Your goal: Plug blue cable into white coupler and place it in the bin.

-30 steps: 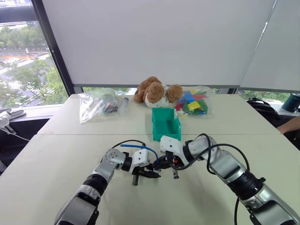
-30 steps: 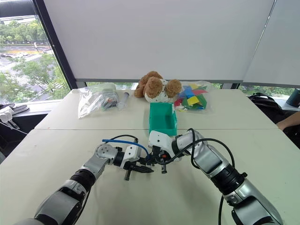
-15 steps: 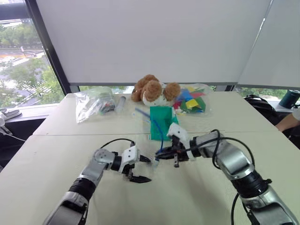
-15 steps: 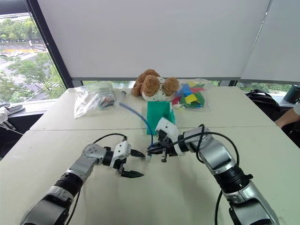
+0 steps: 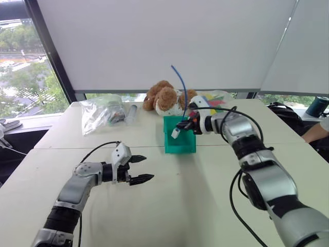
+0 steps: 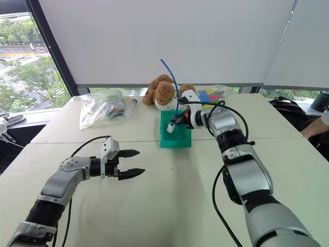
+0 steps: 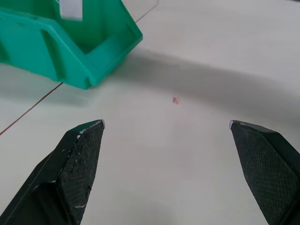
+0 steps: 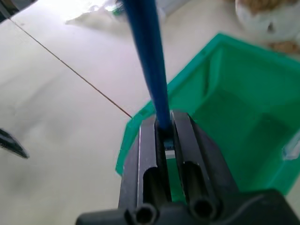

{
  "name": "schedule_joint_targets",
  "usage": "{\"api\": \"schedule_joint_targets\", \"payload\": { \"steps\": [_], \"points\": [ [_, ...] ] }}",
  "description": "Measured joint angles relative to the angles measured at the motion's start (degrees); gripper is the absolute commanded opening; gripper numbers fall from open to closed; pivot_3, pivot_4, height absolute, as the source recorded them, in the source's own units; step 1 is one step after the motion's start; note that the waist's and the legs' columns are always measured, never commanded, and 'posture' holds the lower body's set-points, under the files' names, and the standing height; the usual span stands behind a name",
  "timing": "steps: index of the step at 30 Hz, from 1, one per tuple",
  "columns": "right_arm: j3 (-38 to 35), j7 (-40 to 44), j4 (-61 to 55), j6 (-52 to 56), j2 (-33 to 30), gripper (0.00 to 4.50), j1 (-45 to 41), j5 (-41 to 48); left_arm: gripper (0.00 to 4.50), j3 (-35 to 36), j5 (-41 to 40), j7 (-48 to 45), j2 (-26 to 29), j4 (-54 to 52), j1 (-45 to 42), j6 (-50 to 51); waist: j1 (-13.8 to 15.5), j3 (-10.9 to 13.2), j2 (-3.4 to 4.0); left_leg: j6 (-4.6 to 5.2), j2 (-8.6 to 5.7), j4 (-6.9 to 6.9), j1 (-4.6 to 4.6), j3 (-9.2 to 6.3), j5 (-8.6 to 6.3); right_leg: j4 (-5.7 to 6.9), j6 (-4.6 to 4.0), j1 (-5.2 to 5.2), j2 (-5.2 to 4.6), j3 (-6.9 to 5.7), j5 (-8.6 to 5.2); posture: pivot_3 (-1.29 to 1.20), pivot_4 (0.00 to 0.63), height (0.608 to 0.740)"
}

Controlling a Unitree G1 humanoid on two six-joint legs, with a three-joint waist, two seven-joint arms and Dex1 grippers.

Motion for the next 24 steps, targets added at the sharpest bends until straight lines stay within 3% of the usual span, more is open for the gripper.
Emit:
{"api": "schedule_joint_targets", "payload": {
  "steps": [1, 4, 10, 11, 18, 24],
  "points": [
    [0.06, -0.27, 3.31, -1.59, 0.65, 0.00, -0.90, -0.70, 4.40, 0.22, -0.48, 0.51, 0.19, -0.98, 0.47, 0.86, -0.01, 0.00, 0.00, -0.01, 0.00, -0.05, 0.00, 0.00, 0.01, -0.01, 0.00, -0.02, 0.01, 0.00, 0.00, 0.00, 0.150, 0.740],
    [-0.17, -1.87, 11.41, -5.73, 2.11, 1.18, -2.68, -2.79, 4.50, 0.52, -2.00, 2.17, 0.58, -3.48, 1.37, 3.52, 0.00, 0.02, 0.03, -0.05, 0.00, -0.13, 0.00, 0.00, 0.03, 0.00, 0.00, -0.06, 0.02, 0.00, 0.00, 0.00, 0.150, 0.740],
    [-2.75, -4.47, 17.12, -8.99, 2.43, 4.29, -5.82, -4.08, 4.50, 2.16, -4.44, 4.96, 0.94, -7.64, 2.66, 6.48, -0.11, 0.07, 0.12, -0.11, 0.00, -0.14, 0.01, 0.00, 0.07, 0.00, 0.00, -0.07, 0.05, 0.01, 0.00, 0.00, 0.150, 0.740],
    [-3.48, -4.99, 17.28, -9.33, 2.38, 4.46, -6.55, -4.09, 4.50, 2.15, -4.72, 5.29, 0.94, -7.96, 3.01, 6.71, -0.17, 0.08, 0.12, -0.13, 0.01, -0.14, 0.01, 0.00, 0.07, 0.01, 0.00, -0.07, 0.05, 0.01, 0.00, 0.00, 0.150, 0.740],
    [-8.83, -8.53, 17.58, -10.84, -0.15, 4.46, -11.17, -3.84, 4.50, 2.02, -4.90, 6.67, 0.92, -8.35, 3.43, 6.90, 0.03, 0.08, 0.13, -0.15, 0.00, -0.15, 0.01, 0.00, 0.08, -0.01, 0.00, -0.06, 0.07, 0.01, 0.00, 0.00, 0.150, 0.740],
    [-8.46, 0.85, 9.85, -10.42, -7.41, 4.46, -10.04, -4.12, 4.50, 1.99, -5.28, 6.72, 0.99, -8.31, 3.01, 7.22, 0.10, 0.09, 0.13, -0.13, -0.01, -0.16, 0.01, 0.02, 0.08, -0.06, 0.00, -0.03, 0.08, 0.01, 0.00, 0.00, 0.150, 0.740]
  ]
}}
